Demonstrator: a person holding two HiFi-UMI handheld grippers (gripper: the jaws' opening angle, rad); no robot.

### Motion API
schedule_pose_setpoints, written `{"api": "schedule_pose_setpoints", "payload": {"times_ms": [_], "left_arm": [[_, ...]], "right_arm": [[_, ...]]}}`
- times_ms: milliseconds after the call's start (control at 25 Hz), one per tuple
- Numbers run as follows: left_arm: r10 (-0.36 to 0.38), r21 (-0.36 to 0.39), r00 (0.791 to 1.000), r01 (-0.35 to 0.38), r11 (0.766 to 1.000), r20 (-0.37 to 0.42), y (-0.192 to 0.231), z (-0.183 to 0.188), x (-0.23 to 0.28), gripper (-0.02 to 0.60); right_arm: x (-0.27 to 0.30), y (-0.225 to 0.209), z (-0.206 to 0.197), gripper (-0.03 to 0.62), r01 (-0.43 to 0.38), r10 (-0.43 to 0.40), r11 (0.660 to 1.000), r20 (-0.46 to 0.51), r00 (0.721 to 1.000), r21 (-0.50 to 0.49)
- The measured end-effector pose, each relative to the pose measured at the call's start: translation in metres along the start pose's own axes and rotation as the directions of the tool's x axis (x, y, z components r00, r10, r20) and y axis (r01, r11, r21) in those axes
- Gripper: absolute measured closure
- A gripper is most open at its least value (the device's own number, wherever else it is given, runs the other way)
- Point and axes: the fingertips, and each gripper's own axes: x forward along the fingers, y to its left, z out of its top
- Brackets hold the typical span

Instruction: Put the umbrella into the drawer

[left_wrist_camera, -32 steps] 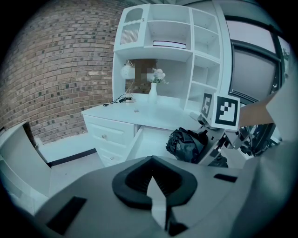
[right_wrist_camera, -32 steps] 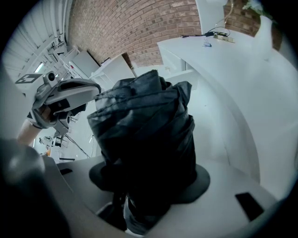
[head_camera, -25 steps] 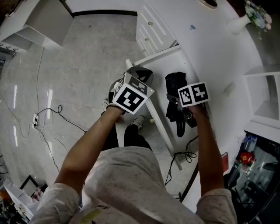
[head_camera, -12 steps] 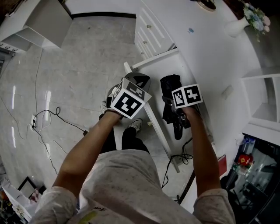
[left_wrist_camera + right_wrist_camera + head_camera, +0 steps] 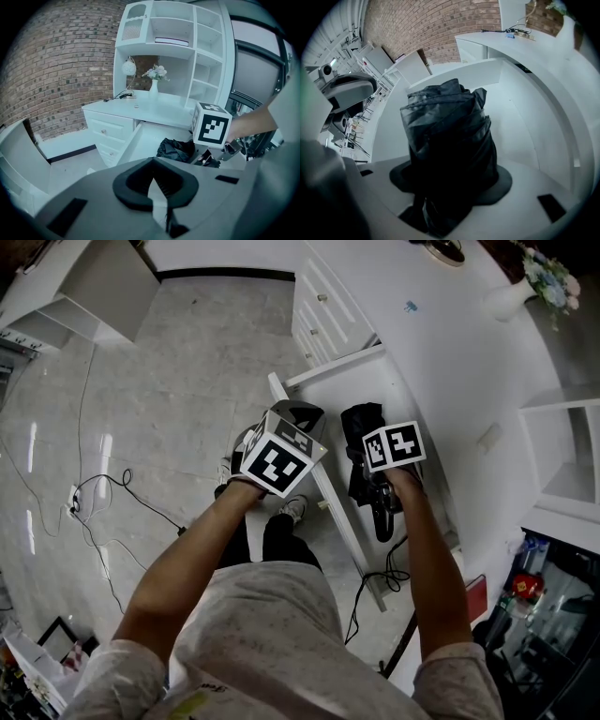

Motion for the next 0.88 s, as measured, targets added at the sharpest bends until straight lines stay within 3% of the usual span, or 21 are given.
{"api": "schedule_pose_setpoints", "payload": {"times_ms": [880], "left_arm": [[0.038,-0.002,0.999,-0.038,0.999,-0.036,0.002,0.002,0.002,0.584]], "right_arm": [[0.038,-0.002,-0.012,0.324,0.039,-0.040,0.999,-0.066,0.997,-0.019]]}}
